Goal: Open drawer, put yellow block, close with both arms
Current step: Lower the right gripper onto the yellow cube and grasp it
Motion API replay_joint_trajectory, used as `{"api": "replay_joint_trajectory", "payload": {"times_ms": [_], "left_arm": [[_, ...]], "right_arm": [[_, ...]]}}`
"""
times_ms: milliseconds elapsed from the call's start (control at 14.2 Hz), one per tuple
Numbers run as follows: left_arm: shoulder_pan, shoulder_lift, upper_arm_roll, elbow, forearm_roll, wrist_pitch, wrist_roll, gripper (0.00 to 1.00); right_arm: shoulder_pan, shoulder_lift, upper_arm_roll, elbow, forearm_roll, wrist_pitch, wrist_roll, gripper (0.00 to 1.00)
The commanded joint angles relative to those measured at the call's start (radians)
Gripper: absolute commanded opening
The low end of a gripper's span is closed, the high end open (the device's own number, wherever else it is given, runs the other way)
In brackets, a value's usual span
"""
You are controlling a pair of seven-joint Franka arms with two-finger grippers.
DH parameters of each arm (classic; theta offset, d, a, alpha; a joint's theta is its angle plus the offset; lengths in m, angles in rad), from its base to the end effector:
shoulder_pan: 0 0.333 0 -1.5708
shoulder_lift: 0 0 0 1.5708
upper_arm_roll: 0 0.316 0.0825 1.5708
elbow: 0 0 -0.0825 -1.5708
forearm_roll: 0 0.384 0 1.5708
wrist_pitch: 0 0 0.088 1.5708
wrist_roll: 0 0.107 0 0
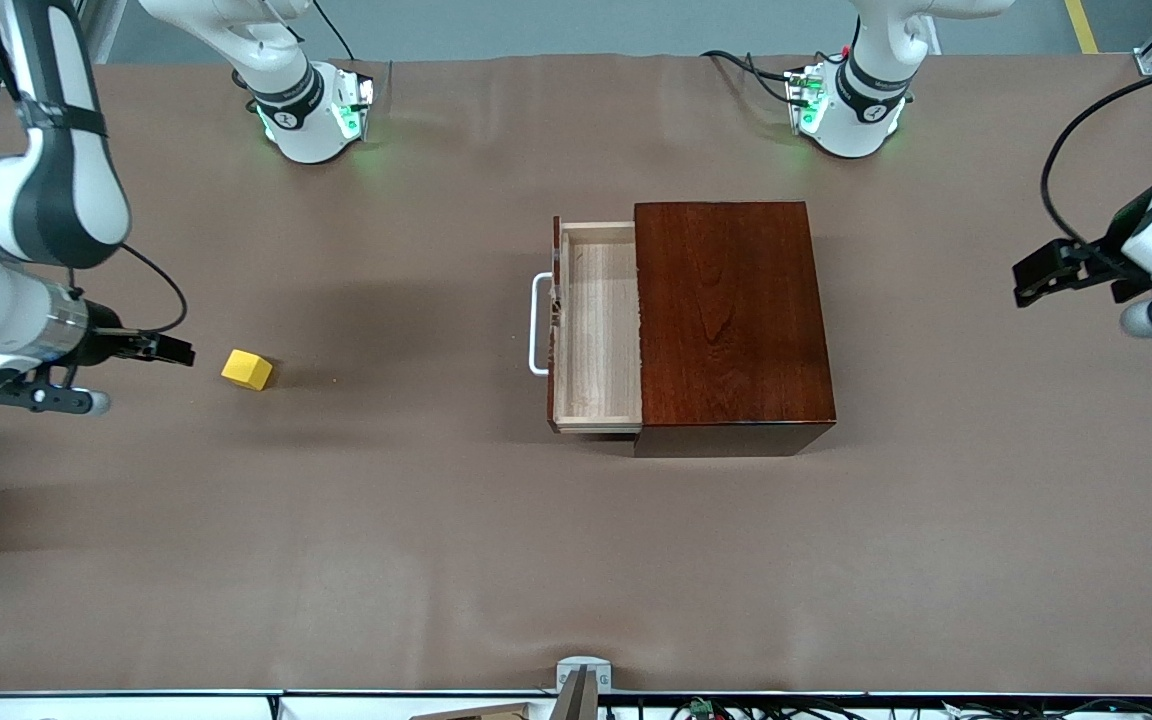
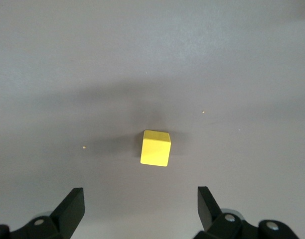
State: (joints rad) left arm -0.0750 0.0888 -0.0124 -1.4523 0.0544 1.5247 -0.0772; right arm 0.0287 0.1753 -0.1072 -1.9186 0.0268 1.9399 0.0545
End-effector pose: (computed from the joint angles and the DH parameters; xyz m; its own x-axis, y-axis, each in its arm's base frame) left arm 0.5762 -0.0441 0.6260 0.9999 -0.0078 -0.0122 -0.0084 -0.9985 -0.0544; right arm 0.5792 -0.0417 0.3907 0.9780 -0.1425 -0.1523 -0.1436 -0.9896 0.0037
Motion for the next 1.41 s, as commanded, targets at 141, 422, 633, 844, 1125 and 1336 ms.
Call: {"api": "replay_joint_trajectory", "payload": {"times_ms": [141, 422, 633, 844, 1125, 1336], "left_arm": [[0.066, -0.163, -0.072, -0.200, -0.008, 0.080, 0.020, 1.00], [0.060, -0.146, -0.074, -0.168, -0.007, 0.071, 0.014, 1.00], [0.057, -0.140, -0.075, -0.145, -0.013, 0.031, 0.017, 1.00], [0.058, -0.143, -0.075, -0.145, -0.015, 0.022, 0.019, 1.00], [0.051, -0.141, -0.078, -0.114, -0.027, -0.034, 0.017, 1.00], [0.050, -0.141, -0.078, -0.111, -0.042, -0.041, 0.008, 1.00]], "right_arm": [[-0.010, 0.064, 0.009, -0.053, 0.007, 0.036, 0.053, 1.00], [-0.039, 0.109, 0.009, -0.115, 0.007, 0.120, 0.053, 1.00], [-0.039, 0.109, 0.009, -0.218, 0.007, 0.273, 0.053, 1.00], [-0.039, 0.110, 0.011, -0.263, 0.009, 0.349, 0.056, 1.00], [-0.036, 0.128, 0.011, -0.267, 0.012, 0.375, 0.056, 1.00], [-0.036, 0.138, 0.011, -0.287, 0.022, 0.405, 0.056, 1.00]]}}
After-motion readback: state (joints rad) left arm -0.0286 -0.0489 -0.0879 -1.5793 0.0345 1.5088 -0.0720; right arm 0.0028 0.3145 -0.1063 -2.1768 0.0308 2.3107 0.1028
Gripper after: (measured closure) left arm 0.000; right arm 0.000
